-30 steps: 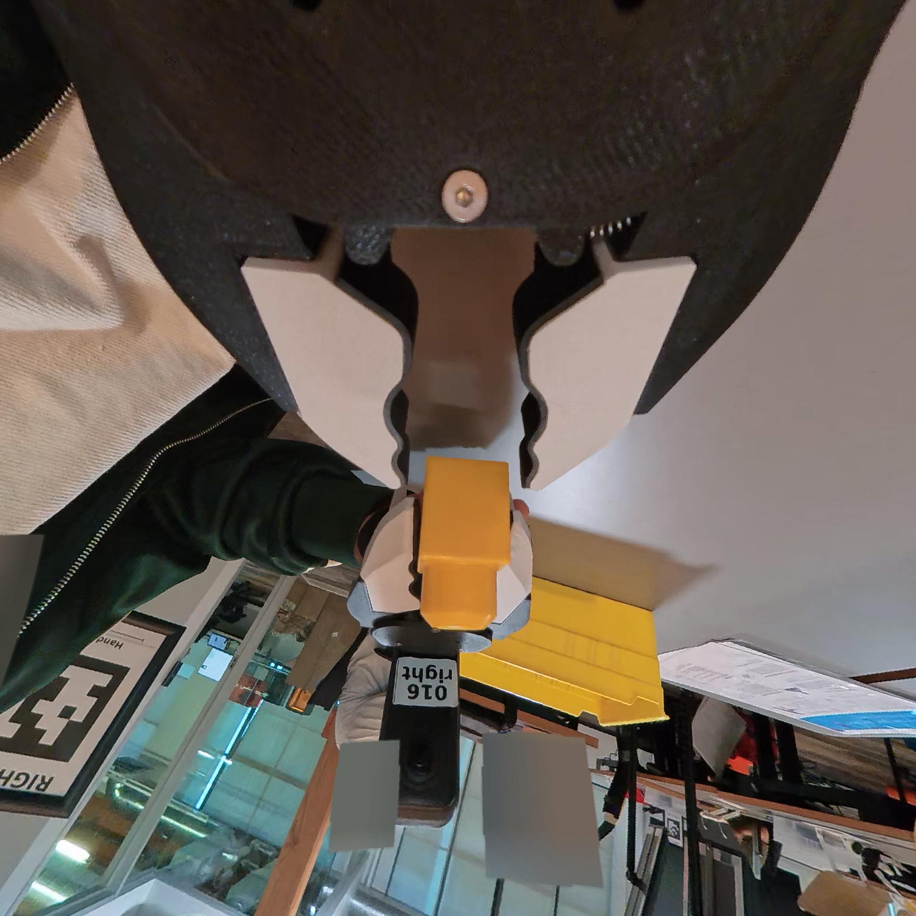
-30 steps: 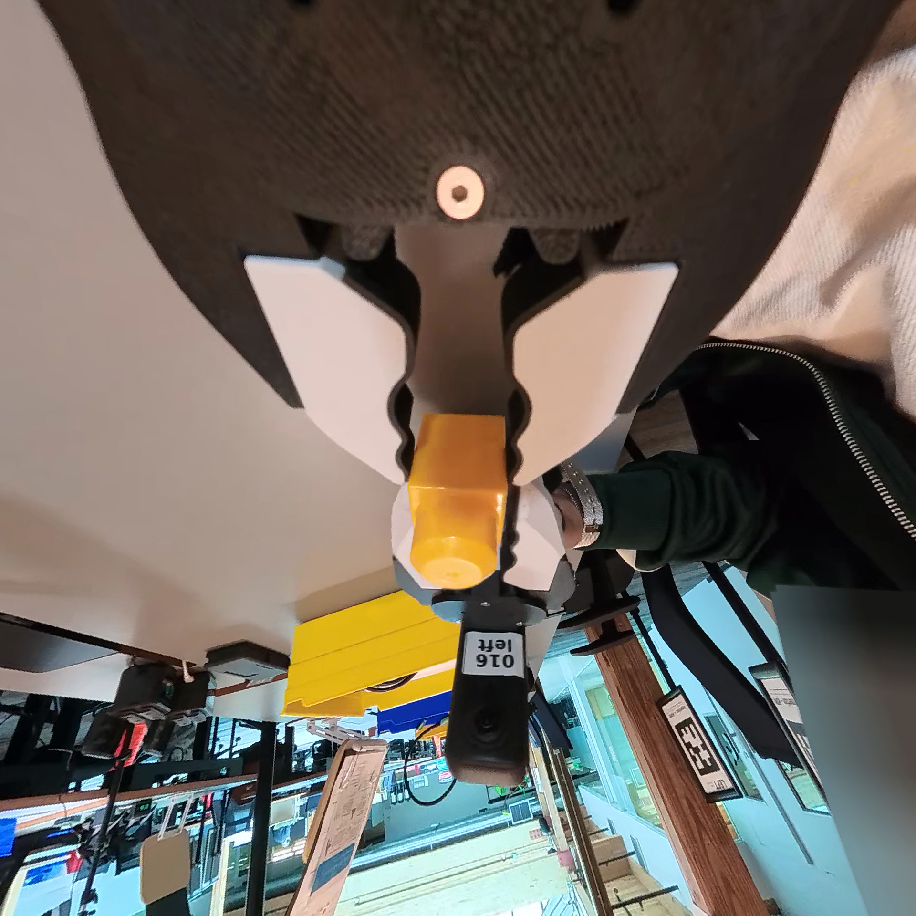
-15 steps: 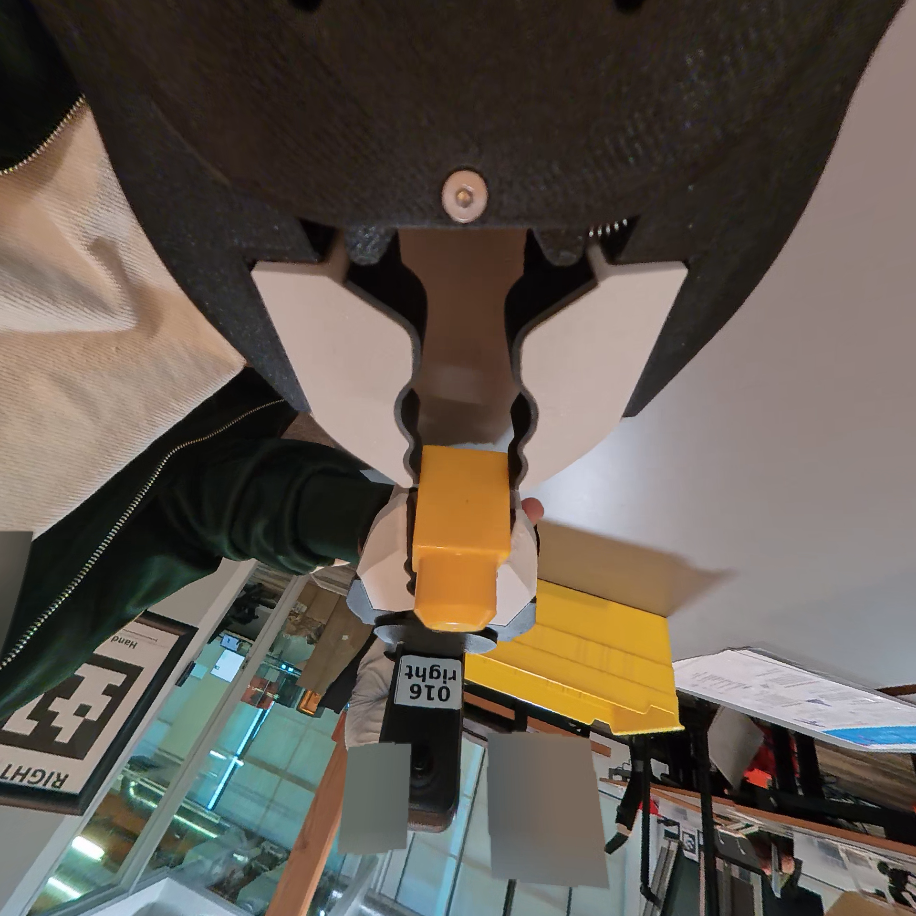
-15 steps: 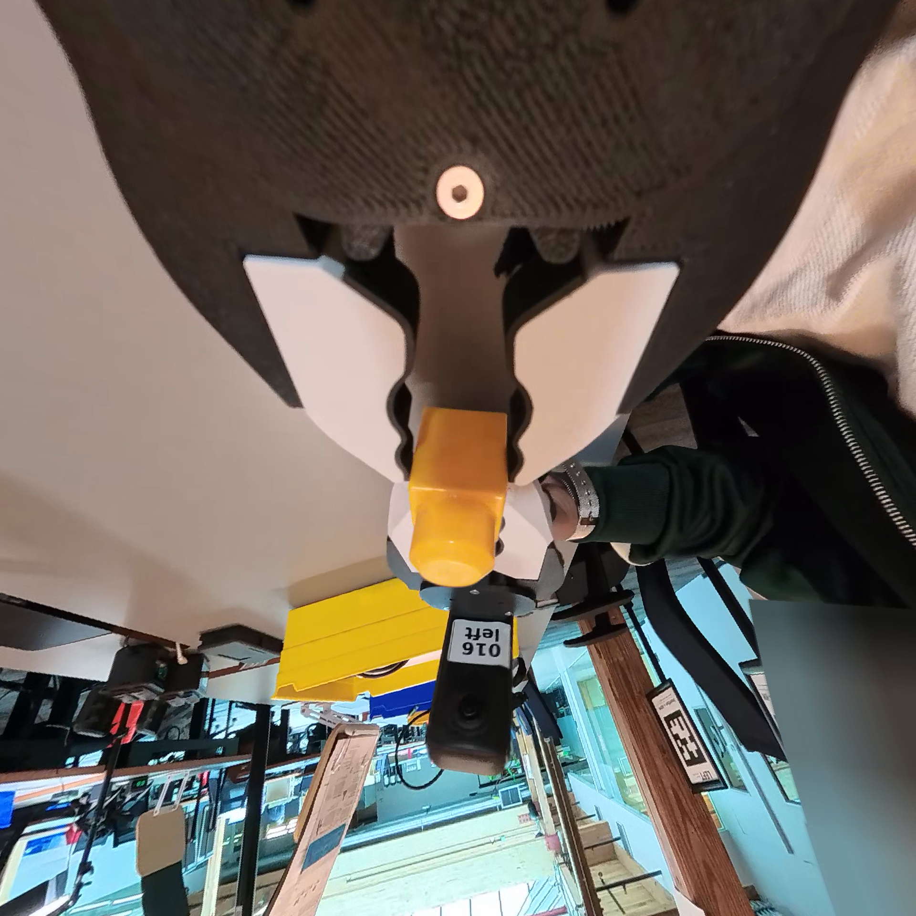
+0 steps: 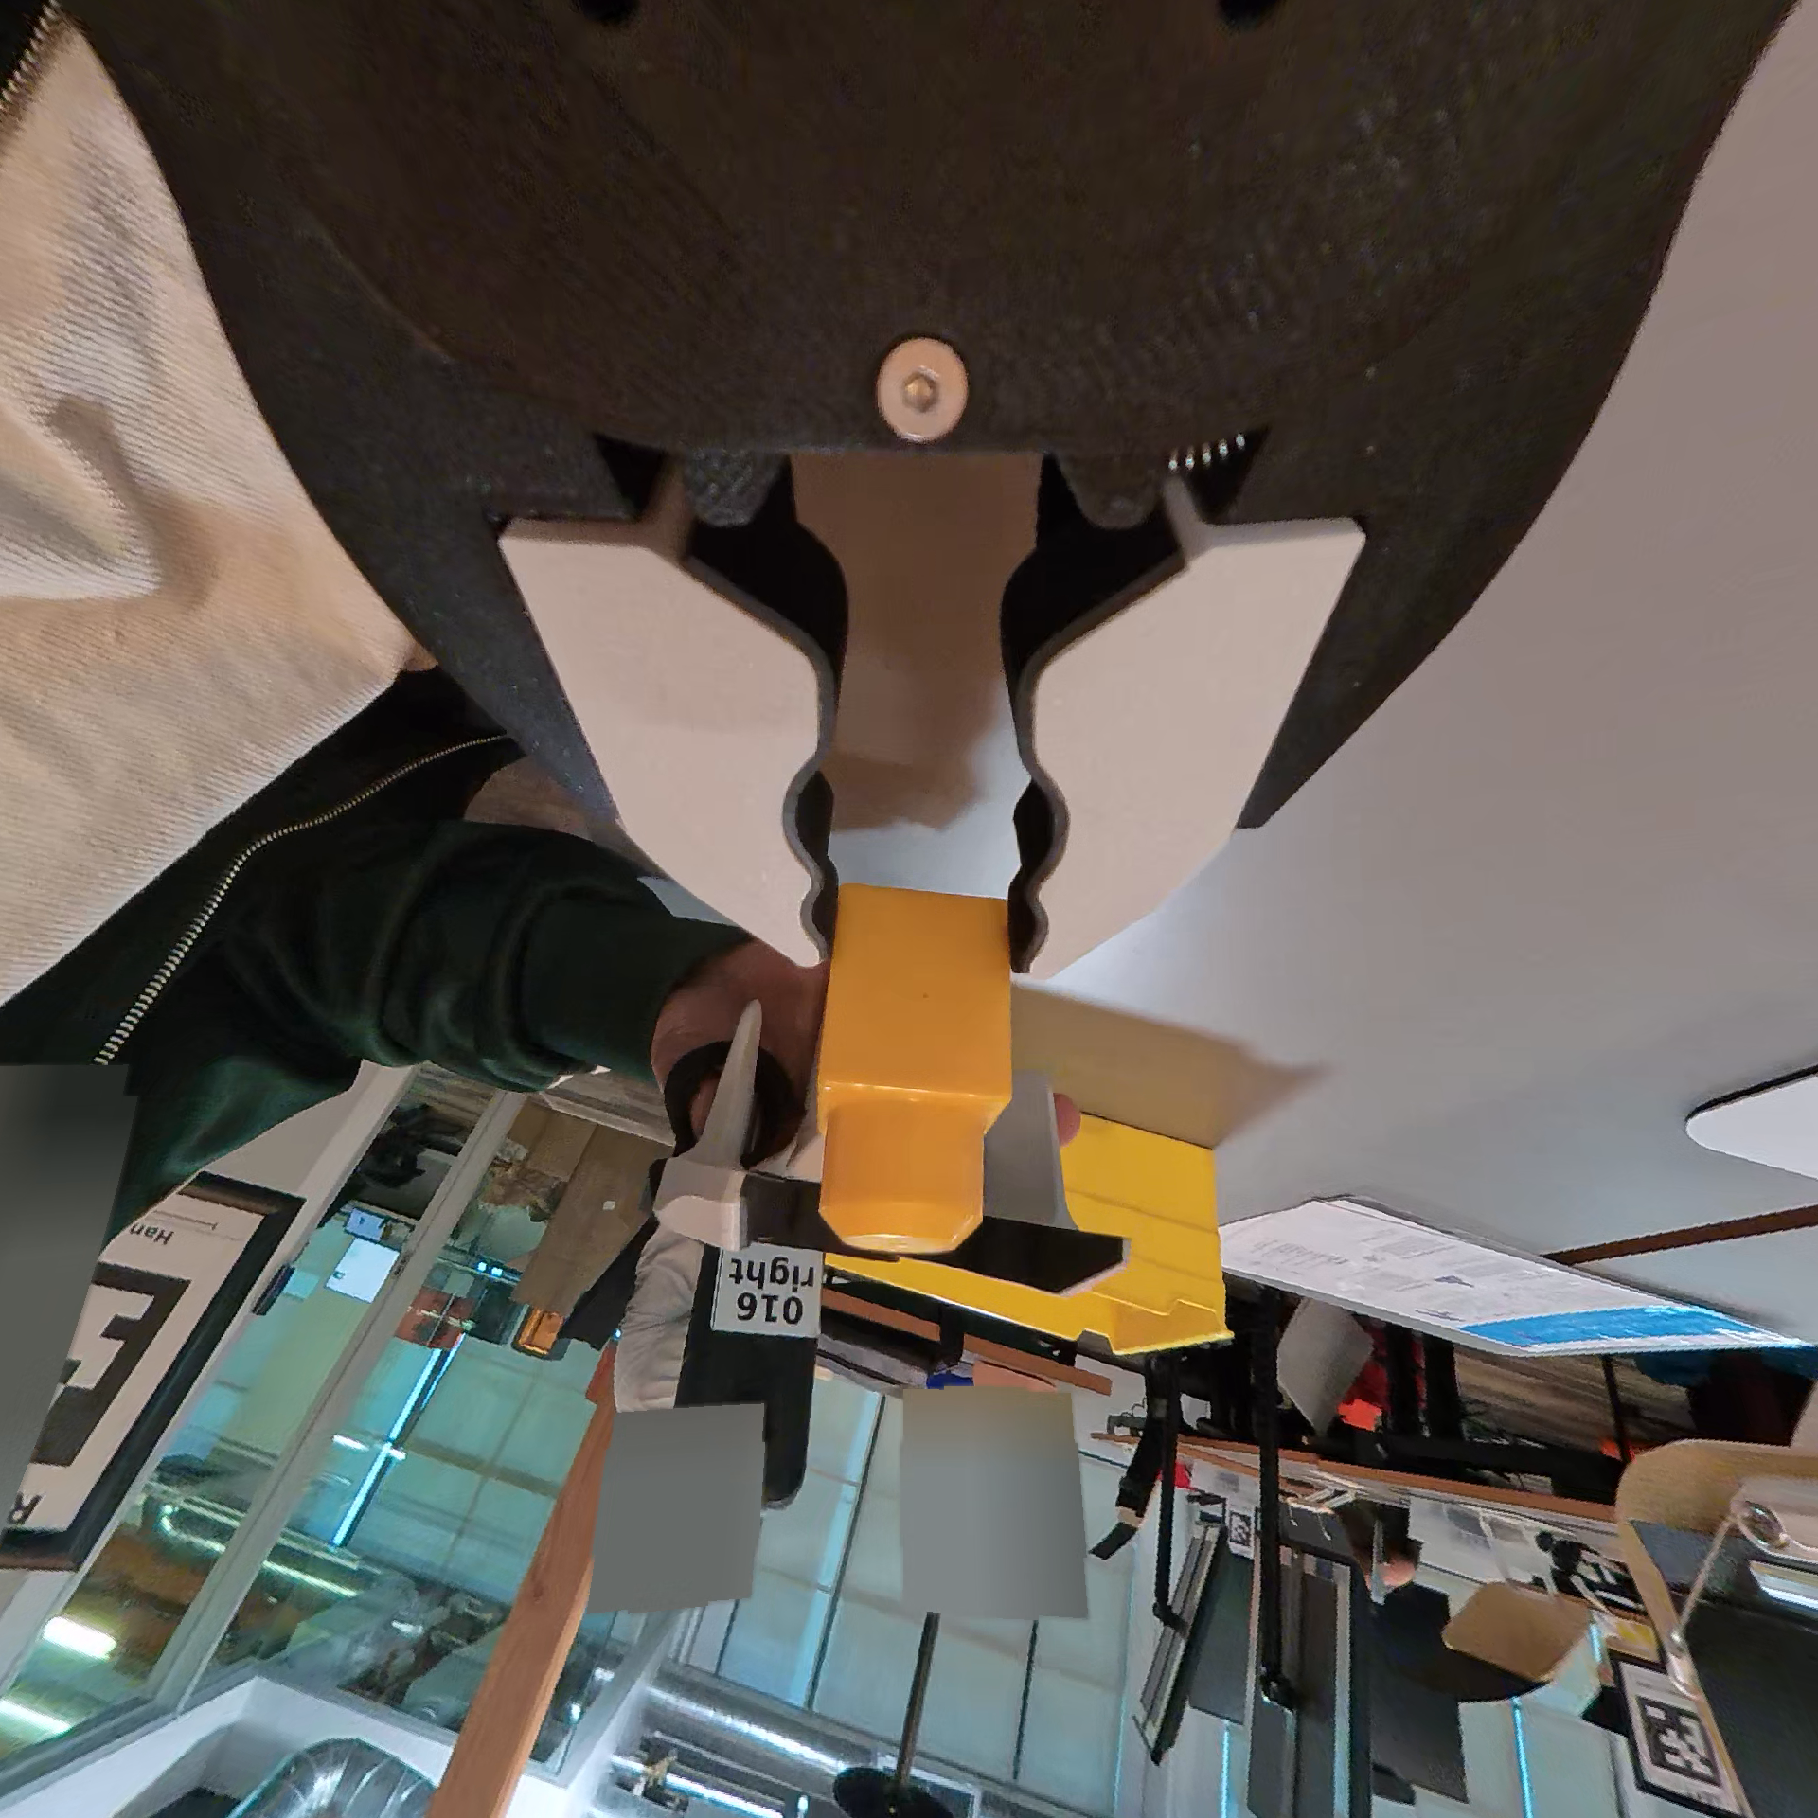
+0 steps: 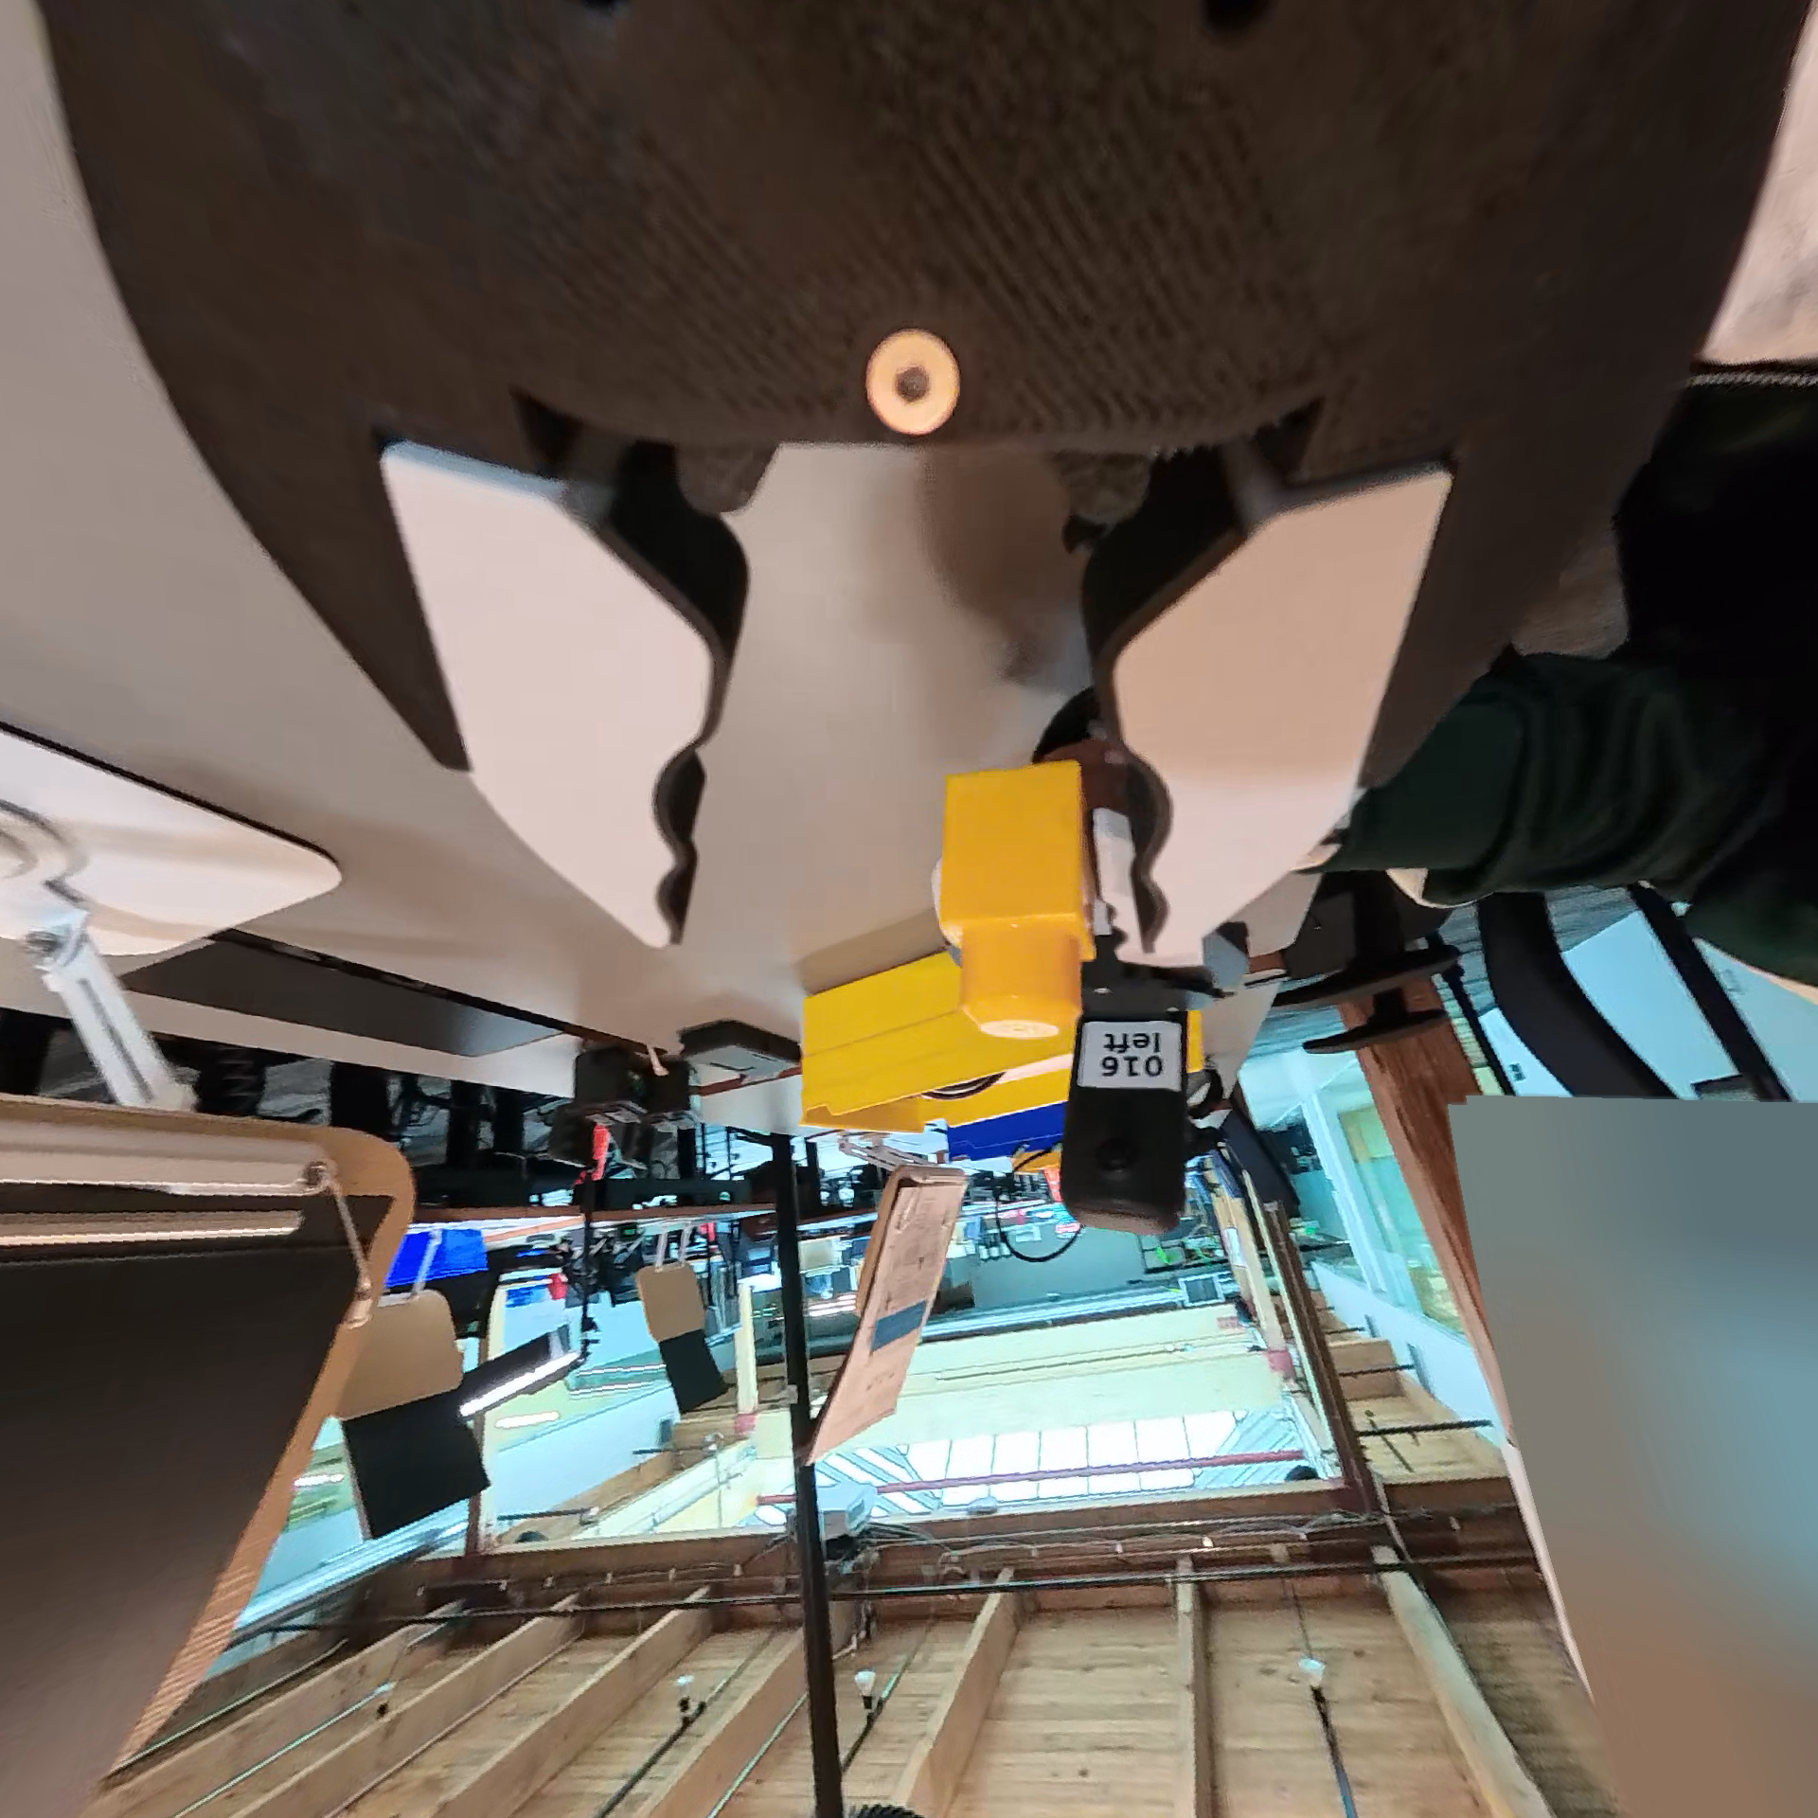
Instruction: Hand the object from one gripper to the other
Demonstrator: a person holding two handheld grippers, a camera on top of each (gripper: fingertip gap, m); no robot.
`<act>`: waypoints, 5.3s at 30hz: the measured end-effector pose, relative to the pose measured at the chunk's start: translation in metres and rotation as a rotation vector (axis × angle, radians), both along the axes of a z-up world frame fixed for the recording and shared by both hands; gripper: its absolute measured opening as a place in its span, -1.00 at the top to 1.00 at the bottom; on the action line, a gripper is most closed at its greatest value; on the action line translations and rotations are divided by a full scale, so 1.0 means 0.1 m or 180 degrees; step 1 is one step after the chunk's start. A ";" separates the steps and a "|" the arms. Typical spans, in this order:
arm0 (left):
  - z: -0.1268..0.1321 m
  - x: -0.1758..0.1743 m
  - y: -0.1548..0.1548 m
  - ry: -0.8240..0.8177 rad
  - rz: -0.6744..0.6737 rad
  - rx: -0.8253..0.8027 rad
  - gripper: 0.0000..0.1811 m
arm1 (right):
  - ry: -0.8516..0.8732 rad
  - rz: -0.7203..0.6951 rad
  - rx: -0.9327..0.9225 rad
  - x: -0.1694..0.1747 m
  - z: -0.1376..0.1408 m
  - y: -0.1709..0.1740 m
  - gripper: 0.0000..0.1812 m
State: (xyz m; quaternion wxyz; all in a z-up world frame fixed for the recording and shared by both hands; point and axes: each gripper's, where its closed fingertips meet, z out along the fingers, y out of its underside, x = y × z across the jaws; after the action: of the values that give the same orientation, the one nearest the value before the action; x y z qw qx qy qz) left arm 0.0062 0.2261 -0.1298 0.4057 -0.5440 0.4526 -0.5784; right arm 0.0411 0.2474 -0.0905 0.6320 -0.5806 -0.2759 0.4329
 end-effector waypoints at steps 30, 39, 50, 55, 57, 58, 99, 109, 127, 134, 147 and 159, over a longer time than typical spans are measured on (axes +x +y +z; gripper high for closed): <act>-0.08 0.15 -0.13 0.0086 -0.0118 -0.0052 0.24 | -0.0252 0.0482 0.0082 -0.26 -0.07 -0.24 0.69; -0.01 0.12 -0.04 -0.0058 0.0075 -0.0010 0.01 | -0.0197 0.0474 0.0036 -0.24 -0.06 -0.22 0.69; -0.03 0.17 -0.12 -0.0026 0.0070 0.0325 0.00 | -0.0183 0.0549 0.0032 -0.33 -0.06 -0.27 0.69; -0.05 0.21 -0.19 0.0006 -0.0046 0.0309 0.15 | -0.0122 0.0588 0.0027 -0.36 -0.04 -0.31 0.69; -0.05 0.22 -0.20 -0.0018 -0.0062 0.0302 0.18 | -0.0120 0.0611 0.0031 -0.39 -0.04 -0.32 0.69; -0.04 0.22 -0.21 -0.0034 -0.0066 0.0301 0.20 | -0.0126 0.0619 0.0037 -0.40 -0.04 -0.34 0.69; 0.04 0.18 -0.30 -0.0186 -0.0322 0.0169 0.60 | -0.0241 0.0719 -0.0051 -0.54 -0.14 -0.36 0.48; 0.03 0.18 -0.31 -0.0168 -0.0314 0.0212 0.60 | -0.0280 0.0751 -0.0036 -0.53 -0.15 -0.38 0.60; -0.01 0.19 -0.14 -0.0110 -0.0044 -0.0030 0.23 | -0.0531 -0.1543 -0.0069 1.40 1.00 -0.01 0.60; -0.02 0.20 -0.16 -0.0086 -0.0082 -0.0064 0.26 | -0.1681 -0.3472 -0.1577 3.66 0.03 -0.25 0.60; -0.05 0.25 -0.21 -0.0034 -0.0108 -0.0064 0.27 | -0.1322 -0.3032 -0.2512 3.73 -0.81 0.43 0.60; -0.07 0.24 -0.21 0.0019 -0.0057 -0.0014 0.28 | -0.1771 -0.3155 -0.2392 3.85 -0.95 0.54 0.36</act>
State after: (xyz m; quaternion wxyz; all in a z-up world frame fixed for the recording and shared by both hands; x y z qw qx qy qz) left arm 0.0306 0.2052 -0.1369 0.3979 -0.5426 0.4574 -0.5815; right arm 0.4260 0.3013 -0.1850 0.4166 -0.9082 0.0396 -0.0067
